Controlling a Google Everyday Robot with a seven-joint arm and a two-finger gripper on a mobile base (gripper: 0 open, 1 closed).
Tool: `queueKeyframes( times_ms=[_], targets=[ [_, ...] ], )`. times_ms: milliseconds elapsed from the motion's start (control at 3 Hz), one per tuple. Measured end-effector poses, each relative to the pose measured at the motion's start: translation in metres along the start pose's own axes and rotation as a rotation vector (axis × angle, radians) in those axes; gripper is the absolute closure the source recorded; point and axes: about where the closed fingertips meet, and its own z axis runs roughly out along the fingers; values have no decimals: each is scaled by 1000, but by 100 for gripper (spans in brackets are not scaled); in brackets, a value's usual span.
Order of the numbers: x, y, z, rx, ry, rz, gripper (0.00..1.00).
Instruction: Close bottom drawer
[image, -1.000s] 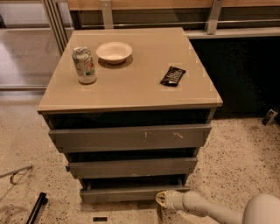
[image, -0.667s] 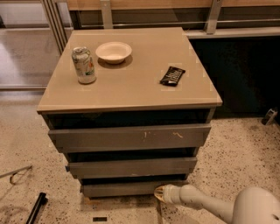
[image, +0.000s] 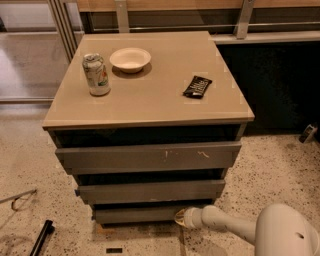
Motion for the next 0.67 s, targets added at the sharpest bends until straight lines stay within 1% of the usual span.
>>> queueKeyframes(
  times_ms=[333,667],
  targets=[
    [1,6,-3,-16,1,2,100],
    [-1,46,-25,-170,8,24,100]
  ],
)
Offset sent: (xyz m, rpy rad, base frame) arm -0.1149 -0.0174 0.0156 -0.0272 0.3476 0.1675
